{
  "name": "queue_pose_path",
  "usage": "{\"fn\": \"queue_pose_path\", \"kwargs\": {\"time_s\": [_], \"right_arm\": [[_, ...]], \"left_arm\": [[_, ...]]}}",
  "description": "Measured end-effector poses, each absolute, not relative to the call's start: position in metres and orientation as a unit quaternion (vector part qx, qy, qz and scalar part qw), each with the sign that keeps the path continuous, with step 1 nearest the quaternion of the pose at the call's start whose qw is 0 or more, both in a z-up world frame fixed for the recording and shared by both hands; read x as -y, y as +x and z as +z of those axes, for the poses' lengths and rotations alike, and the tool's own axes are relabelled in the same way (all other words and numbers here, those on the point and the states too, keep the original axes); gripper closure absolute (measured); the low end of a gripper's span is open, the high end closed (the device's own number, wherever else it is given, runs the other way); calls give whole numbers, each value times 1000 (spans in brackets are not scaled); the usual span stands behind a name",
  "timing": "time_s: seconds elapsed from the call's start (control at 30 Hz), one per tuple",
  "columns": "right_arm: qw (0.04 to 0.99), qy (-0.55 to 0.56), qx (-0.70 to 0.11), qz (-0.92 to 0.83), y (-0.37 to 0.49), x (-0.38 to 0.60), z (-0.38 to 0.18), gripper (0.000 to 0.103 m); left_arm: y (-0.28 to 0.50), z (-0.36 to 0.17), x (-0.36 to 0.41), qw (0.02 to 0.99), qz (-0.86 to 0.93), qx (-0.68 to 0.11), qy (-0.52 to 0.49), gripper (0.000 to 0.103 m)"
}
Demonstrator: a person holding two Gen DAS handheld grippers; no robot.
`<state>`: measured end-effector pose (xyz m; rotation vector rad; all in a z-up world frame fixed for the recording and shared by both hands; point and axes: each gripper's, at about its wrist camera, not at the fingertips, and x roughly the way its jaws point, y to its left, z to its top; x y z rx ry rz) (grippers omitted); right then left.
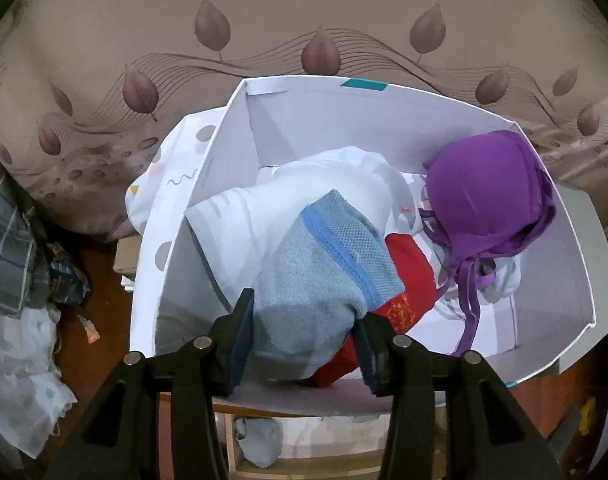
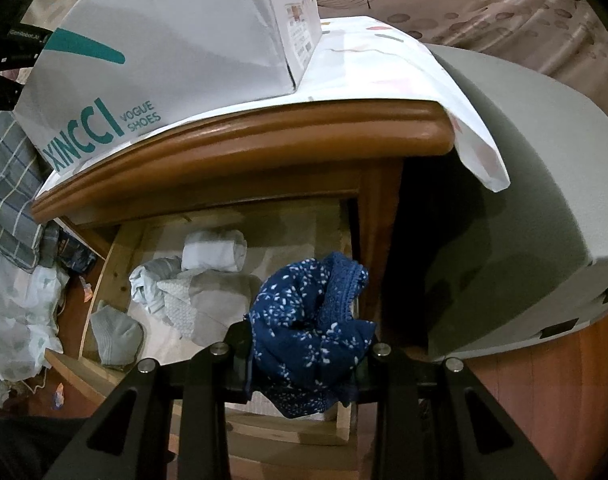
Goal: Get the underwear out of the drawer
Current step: 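Carry the light blue sock into the white box and open the left tool, then move the left tool back over the open drawer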
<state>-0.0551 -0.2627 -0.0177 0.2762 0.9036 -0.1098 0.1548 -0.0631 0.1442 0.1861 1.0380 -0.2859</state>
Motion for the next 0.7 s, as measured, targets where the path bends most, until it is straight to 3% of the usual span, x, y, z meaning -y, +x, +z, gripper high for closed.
{"fn": "queue_pose_path", "kwargs": {"time_s": [0.7], "right_arm": [[890,131,-434,-51,-57,261,-16,71]], "left_arm": [[103,187,46,890,-150,-421,92,28]]}}
